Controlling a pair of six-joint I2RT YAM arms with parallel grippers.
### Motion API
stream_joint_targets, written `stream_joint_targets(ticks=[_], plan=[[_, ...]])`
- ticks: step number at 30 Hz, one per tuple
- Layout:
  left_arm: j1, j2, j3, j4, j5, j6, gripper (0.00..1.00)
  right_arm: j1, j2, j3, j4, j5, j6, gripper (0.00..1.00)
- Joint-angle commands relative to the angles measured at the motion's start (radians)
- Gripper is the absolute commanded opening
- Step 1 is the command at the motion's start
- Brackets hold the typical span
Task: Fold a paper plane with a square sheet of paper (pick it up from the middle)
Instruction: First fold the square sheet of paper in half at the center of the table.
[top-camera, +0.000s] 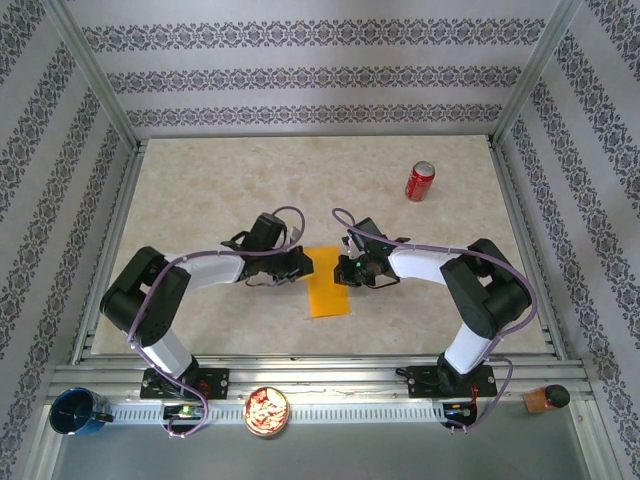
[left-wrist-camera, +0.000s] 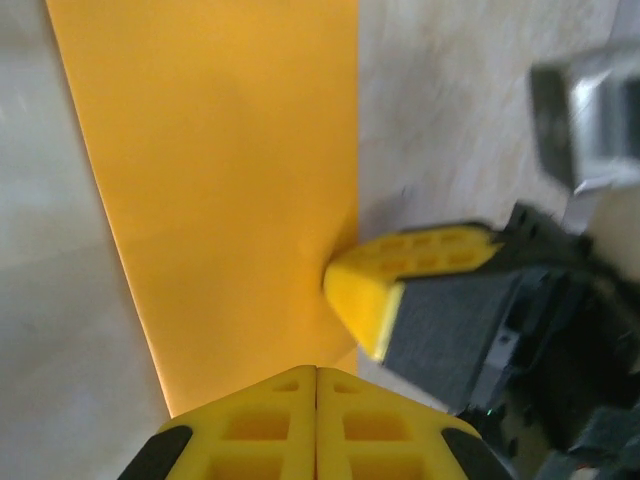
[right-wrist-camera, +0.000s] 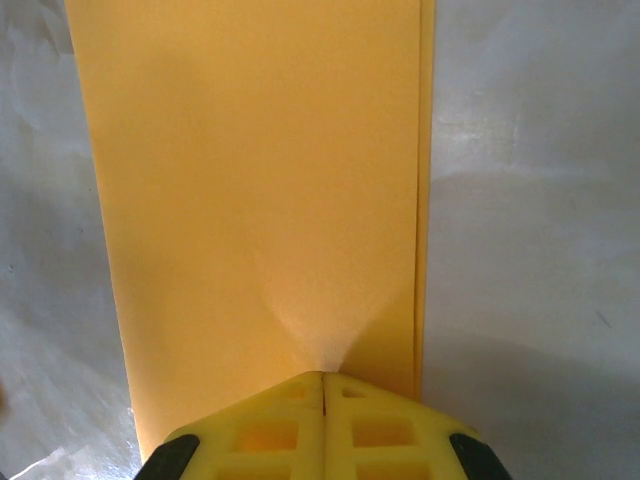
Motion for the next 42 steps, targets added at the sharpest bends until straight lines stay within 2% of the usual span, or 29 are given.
stream_joint_targets(ticks=[1,6,12,19,24,28,31,35,42], plan=[[-0.052,0.014,-0.032,0.063,0.004,-0.041,0.07,-0.015,0.028,-0.047,-0.147,0.094,0.008,0.0],[-0.1,0.057,-0.102,0.188,0.008,-0.107,0.07,-0.013,0.028,-0.048,-0.148,0.095,0.01,0.0],[-0.128,0.047,-0.194,0.202,-0.013,-0.11,0.06,-0.015,0.031,-0.045,-0.147,0.098,0.013,0.0],[-0.149,-0.044,-0.272,0.129,-0.035,-0.061,0.07,-0.012,0.031,-0.046,-0.151,0.111,0.017,0.0],[-0.173,-0.138,-0.235,0.0,-0.089,-0.011,0.07,-0.01,0.029,-0.042,-0.155,0.112,0.014,0.0],[-0.174,-0.194,-0.21,0.054,-0.104,-0.068,0.08,-0.011,0.026,-0.044,-0.152,0.112,0.016,0.0],[-0.179,-0.153,-0.171,0.125,-0.077,-0.101,0.11,-0.01,0.025,-0.047,-0.151,0.114,0.019,0.0],[-0.2,-0.055,-0.108,0.137,-0.057,-0.097,0.11,-0.009,0.028,-0.047,-0.147,0.112,0.019,0.0],[-0.218,0.009,-0.175,0.185,-0.055,-0.122,0.1,-0.01,0.031,-0.043,-0.146,0.111,0.017,0.0]])
